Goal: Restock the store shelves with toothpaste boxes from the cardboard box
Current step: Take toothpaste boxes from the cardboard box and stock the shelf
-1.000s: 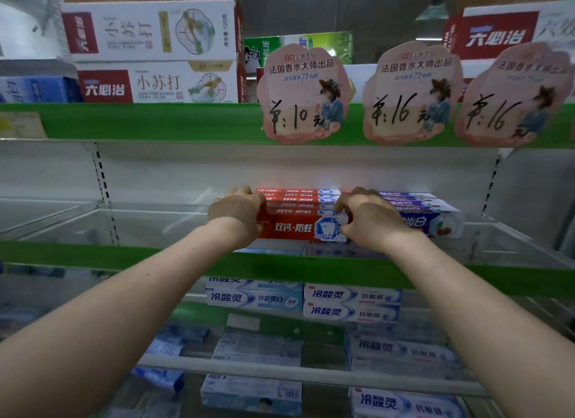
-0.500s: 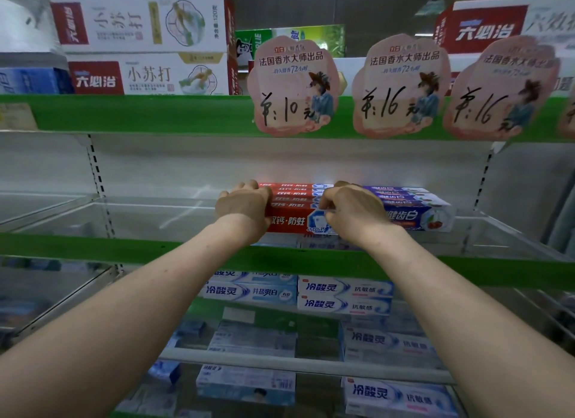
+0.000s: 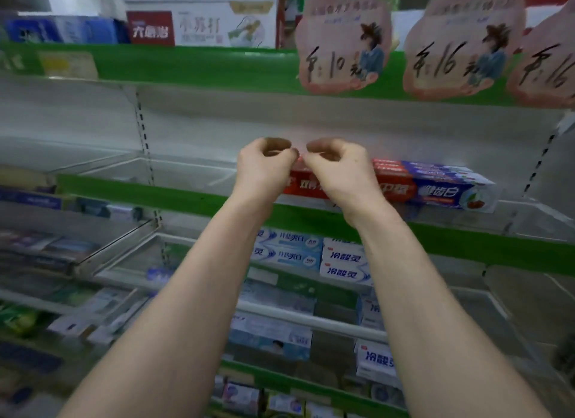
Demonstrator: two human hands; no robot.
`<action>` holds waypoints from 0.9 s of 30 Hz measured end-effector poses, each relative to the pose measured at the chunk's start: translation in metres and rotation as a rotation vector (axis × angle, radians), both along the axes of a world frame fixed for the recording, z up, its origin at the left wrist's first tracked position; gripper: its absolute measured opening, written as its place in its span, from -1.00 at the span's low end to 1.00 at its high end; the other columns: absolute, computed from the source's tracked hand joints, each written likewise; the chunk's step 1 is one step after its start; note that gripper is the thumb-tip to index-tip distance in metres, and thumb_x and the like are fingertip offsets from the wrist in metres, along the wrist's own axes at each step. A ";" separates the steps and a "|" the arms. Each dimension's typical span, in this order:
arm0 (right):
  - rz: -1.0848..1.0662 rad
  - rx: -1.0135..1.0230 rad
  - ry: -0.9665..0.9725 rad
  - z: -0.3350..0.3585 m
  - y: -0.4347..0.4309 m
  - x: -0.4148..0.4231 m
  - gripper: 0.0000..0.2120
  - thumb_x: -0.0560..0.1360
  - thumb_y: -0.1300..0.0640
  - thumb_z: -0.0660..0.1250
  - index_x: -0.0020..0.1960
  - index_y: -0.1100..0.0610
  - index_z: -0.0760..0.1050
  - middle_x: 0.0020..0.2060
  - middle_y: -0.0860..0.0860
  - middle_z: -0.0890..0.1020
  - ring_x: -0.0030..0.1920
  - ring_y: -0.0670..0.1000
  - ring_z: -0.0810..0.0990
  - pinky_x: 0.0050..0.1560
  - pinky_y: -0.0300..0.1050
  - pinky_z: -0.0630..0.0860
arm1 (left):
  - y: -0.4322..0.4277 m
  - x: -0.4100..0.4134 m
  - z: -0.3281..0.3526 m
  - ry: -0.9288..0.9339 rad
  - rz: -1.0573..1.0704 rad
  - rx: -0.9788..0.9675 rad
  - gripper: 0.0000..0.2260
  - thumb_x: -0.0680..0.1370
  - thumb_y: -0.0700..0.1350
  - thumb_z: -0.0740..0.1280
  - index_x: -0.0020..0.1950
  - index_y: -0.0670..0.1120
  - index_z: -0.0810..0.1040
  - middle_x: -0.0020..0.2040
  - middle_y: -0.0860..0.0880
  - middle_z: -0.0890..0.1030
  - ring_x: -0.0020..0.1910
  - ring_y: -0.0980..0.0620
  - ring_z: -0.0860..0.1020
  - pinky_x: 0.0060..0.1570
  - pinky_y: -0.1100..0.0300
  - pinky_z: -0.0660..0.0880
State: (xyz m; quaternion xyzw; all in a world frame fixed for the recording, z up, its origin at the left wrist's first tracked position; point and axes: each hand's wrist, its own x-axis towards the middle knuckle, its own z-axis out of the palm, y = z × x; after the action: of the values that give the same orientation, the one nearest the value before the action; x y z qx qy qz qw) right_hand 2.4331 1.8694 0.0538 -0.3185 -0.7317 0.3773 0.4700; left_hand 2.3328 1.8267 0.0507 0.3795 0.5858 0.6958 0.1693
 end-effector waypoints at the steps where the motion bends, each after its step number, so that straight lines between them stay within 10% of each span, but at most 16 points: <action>1: 0.060 -0.049 0.083 -0.005 -0.012 -0.004 -0.83 0.52 0.13 0.36 0.11 0.09 0.57 -0.05 -0.01 0.65 -0.04 -0.05 0.62 -0.02 -0.20 0.59 | -0.011 0.001 -0.005 -0.097 -0.035 0.039 -0.93 0.53 -0.20 0.35 -0.01 -0.07 0.53 -0.06 -0.09 0.63 -0.11 -0.01 0.61 -0.12 0.15 0.57; 9: 0.290 -0.286 0.180 -0.074 -0.087 -0.052 -0.92 0.54 0.24 0.32 -0.02 0.11 0.57 -0.26 -0.07 0.60 -0.35 -0.25 0.52 -0.34 -0.43 0.44 | -0.095 -0.035 -0.073 -0.429 0.221 0.087 -0.88 0.54 -0.26 0.29 -0.03 -0.05 0.51 -0.21 -0.03 0.55 -0.28 0.07 0.52 -0.29 0.23 0.49; 27: 0.783 -0.369 -0.075 -0.129 -0.325 -0.208 -0.90 0.54 0.25 0.31 -0.11 0.13 0.59 -0.28 -0.01 0.64 -0.39 -0.25 0.55 -0.37 -0.41 0.43 | -0.357 -0.158 -0.141 -0.554 0.705 0.066 -0.89 0.50 -0.25 0.34 -0.03 -0.07 0.53 -0.10 -0.16 0.65 -0.15 -0.06 0.64 -0.09 0.05 0.61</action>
State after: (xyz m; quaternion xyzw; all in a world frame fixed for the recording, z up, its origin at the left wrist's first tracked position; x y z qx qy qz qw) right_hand 2.2250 1.5443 -0.0755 -0.1092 -0.7343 0.6395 0.1996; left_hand 2.1746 1.4692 -0.0903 -0.0388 0.5893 0.8047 0.0602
